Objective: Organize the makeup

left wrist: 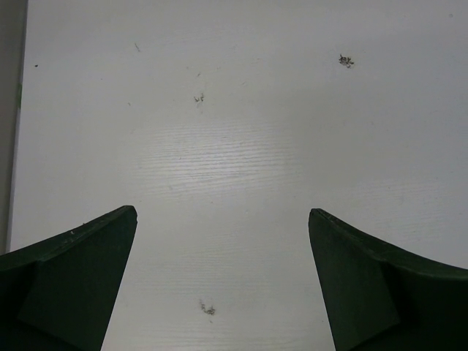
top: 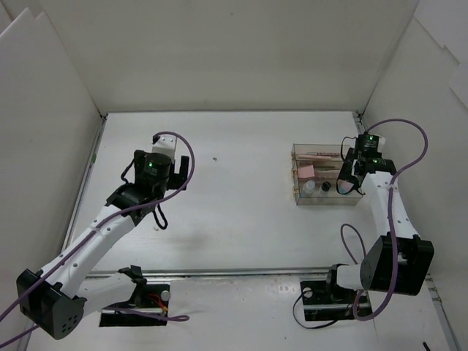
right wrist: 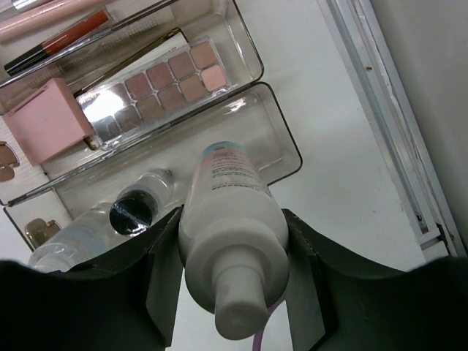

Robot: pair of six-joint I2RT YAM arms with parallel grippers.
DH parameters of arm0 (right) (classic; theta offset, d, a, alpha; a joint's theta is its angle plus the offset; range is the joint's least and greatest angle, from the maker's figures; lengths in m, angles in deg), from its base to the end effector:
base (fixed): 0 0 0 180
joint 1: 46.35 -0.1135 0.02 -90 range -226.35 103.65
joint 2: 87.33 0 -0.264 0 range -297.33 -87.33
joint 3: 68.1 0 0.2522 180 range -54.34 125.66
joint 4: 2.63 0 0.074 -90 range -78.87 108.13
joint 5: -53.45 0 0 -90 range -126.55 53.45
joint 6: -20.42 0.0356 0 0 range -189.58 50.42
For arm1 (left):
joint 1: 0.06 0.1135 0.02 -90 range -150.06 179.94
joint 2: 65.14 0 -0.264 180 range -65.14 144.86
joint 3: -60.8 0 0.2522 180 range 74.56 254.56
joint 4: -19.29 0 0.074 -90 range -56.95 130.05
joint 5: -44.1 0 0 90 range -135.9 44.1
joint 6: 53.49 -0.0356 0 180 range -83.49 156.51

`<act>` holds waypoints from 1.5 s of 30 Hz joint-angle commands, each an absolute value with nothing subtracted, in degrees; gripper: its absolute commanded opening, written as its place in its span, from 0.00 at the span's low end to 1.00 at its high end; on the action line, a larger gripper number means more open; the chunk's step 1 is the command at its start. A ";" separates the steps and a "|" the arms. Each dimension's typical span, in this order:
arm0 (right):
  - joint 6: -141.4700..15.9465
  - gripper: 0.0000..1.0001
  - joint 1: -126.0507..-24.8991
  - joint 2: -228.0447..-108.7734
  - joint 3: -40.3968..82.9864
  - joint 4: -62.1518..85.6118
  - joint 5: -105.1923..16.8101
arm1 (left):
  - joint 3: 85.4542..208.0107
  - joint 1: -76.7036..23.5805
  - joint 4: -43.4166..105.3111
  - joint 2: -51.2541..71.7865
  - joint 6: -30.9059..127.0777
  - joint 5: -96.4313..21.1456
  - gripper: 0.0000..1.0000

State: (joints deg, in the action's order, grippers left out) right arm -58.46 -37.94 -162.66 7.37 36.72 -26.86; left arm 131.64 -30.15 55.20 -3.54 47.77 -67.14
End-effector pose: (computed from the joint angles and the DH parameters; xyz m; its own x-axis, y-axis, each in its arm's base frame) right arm 0.2859 -0.0483 0.3005 -0.5609 0.2751 -0.7808 0.3887 0.9203 0.0450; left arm 0.2134 -0.1087 0.3381 -0.4174 0.0315 -0.9082 0.1078 0.9941 -0.0150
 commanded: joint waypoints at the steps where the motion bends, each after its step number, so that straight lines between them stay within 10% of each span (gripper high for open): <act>1: -58.06 0.00 -37.30 -163.26 8.15 28.02 -27.32 | 132.57 -30.03 51.33 -4.14 48.81 -66.13 1.00; 45: -54.02 0.00 -36.86 -161.77 -1.25 25.63 -25.65 | 132.83 -30.03 50.89 -1.59 49.34 -62.60 0.99</act>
State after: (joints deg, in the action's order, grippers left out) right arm -54.97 -37.27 -163.82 -1.76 25.75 -27.93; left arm 131.23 -30.15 53.61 -1.70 48.71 -62.42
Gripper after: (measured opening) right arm 0.458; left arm 0.996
